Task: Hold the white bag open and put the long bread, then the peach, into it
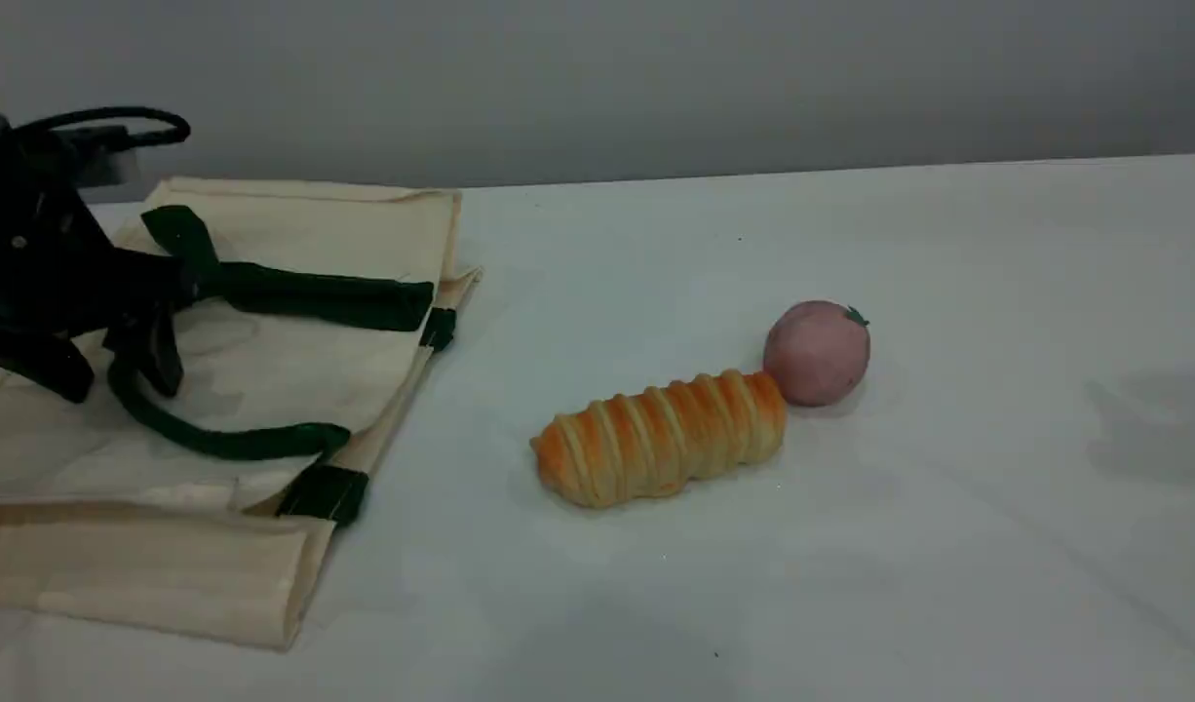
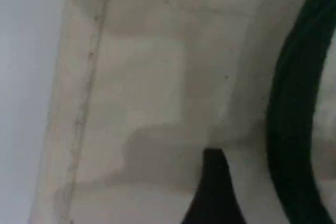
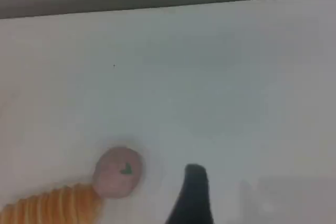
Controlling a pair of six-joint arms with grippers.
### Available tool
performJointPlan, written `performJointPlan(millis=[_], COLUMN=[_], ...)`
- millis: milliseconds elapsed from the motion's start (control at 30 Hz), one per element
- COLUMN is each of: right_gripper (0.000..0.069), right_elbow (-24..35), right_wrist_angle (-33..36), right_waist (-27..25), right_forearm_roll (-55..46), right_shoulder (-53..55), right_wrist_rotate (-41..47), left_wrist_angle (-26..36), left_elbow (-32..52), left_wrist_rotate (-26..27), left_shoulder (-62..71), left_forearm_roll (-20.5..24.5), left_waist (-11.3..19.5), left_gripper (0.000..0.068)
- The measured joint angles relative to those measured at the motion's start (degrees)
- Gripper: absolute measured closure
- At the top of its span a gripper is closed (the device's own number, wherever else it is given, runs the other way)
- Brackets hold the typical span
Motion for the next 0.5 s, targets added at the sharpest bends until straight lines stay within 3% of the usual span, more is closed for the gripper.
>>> performJointPlan(millis=[133, 433, 500], right_gripper=[0.0107, 0.0107, 0.0107], right_elbow=[0.0, 0.0, 0.0], right_wrist_angle=[0.1, 1.3, 2.1], right_waist=[0.0, 0.0, 0.0], right_forearm_roll=[0.0, 0.0, 0.0], right_shoulder=[0.0, 0.0, 0.0], right_wrist_rotate=[0.0, 0.1, 0.1], left_wrist_angle=[-1.1, -4.1, -4.1], left_elbow=[0.0, 0.0, 0.0], left_wrist_rotate=[0.0, 0.7, 0.7], left_shoulder=[0.0, 0.2, 0.6], left_forearm_roll=[-0.1, -0.1, -0.2], left_waist=[0.0, 0.0, 0.0], left_gripper=[0.0235, 0.0566, 0.0584])
